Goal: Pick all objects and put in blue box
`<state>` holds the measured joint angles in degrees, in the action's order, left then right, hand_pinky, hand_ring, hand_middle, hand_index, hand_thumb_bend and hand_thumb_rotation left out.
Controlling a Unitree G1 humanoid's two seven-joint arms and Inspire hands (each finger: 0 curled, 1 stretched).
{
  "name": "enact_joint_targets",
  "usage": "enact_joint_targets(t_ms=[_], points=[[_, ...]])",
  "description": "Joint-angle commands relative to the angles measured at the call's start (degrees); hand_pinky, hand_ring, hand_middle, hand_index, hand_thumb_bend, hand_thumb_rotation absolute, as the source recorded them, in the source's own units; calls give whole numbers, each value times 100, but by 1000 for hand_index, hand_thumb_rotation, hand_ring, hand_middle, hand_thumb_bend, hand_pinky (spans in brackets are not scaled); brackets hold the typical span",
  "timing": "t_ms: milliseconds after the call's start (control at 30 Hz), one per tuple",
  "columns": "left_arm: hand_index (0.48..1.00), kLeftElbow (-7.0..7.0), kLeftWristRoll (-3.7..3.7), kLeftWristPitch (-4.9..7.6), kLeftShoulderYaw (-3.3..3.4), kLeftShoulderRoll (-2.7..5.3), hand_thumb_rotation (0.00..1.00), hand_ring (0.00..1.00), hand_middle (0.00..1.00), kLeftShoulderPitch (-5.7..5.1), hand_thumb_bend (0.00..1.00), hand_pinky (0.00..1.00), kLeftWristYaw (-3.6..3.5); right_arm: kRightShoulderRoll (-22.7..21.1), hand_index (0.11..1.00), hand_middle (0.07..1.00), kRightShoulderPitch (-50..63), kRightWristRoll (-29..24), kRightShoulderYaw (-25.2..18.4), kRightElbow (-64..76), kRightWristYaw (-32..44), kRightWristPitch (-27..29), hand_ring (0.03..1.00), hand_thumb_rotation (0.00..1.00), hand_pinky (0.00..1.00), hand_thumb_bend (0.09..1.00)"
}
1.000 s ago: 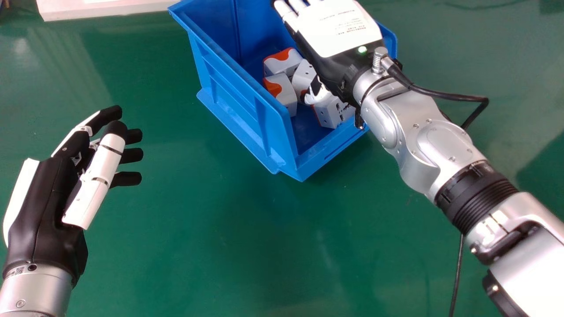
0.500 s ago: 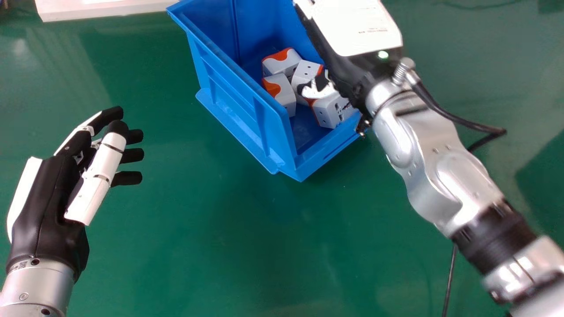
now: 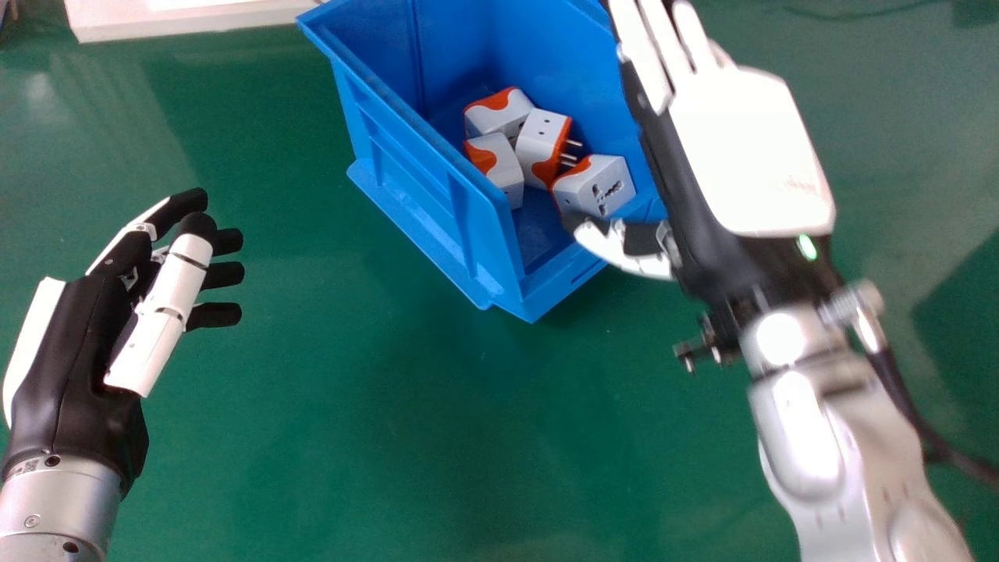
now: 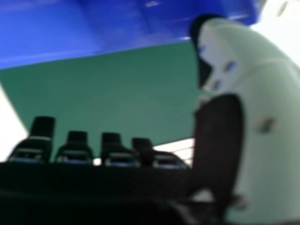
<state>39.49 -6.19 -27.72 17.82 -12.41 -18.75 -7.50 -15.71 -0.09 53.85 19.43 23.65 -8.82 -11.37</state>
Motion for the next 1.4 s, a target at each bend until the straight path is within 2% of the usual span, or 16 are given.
enact_joint_targets(t_ms=[0,167,367,467,500,567,600,633,700,733,833,867,900,967,1133,1367], points=[[853,-17,-19,207,107,-47,732,748,778,-11,391,659,-31,130,995,1000,734,-57,-135,495,-479,233,1000,0,911,400],[852,-166,-55,352,160,-62,734,747,777,-10,399,656,-68,394,996,1000,1884,-553,-185,577,-1298,977,1000,0,896,395],[850,-513,-70,649,224,-84,734,748,777,46,408,653,-123,962,990,1000,2921,-1323,-65,305,-2058,1828,1000,12,863,378],[849,-690,-65,811,244,-102,733,747,776,85,411,651,-148,1139,991,1000,3037,-1549,-94,25,-2299,2173,1000,107,847,345],[849,-752,-67,874,251,-109,733,747,776,97,411,651,-157,1176,991,1000,3044,-1656,-121,-82,-2332,2279,1000,107,847,345],[849,-839,-75,991,258,-116,732,747,776,100,411,649,-176,1213,990,1000,3061,-1973,-185,-246,-2269,2490,1000,220,847,332],[849,-871,-78,1035,260,-118,732,747,776,100,411,649,-183,1226,990,1000,3062,-2079,-210,-301,-2234,2568,1000,220,847,332],[848,-915,-79,1094,262,-120,732,747,775,99,410,648,-193,1242,990,1000,3074,-2251,-235,-339,-2152,2638,1000,290,851,329],[848,-1032,-80,1245,272,-125,730,746,775,104,409,647,-222,1276,994,1000,3149,-2869,-292,-294,-1774,2629,1000,433,869,330],[848,-1089,-79,1318,277,-126,730,746,775,106,409,647,-238,1285,994,1000,3198,-3144,-322,-239,-1581,2572,1000,433,869,330],[847,-1190,-78,1473,279,-125,730,745,773,100,406,645,-261,1301,997,1000,3297,-3586,-428,-98,-1177,2400,1000,689,923,363],[847,-1214,-81,1523,276,-123,730,745,772,99,404,644,-267,1288,998,1000,3333,-3750,-481,-3,-1016,2294,1000,752,937,377],[847,-1247,-87,1576,275,-123,730,745,772,99,404,644,-278,1275,998,1000,3359,-3909,-533,93,-862,2196,1000,752,937,377],[848,-1298,-97,1655,275,-126,730,744,768,101,398,641,-294,1274,999,1000,3386,-4125,-623,245,-631,2059,1000,899,975,417],[848,-1439,-123,1854,288,-139,731,743,766,91,393,640,-355,1283,1000,1000,3384,-4520,-846,517,-209,1822,1000,967,992,440],[849,-1552,-135,1987,312,-144,736,742,765,85,382,638,-413,1333,1000,1000,3453,-4674,-934,700,100,1627,1000,998,1000,488]])
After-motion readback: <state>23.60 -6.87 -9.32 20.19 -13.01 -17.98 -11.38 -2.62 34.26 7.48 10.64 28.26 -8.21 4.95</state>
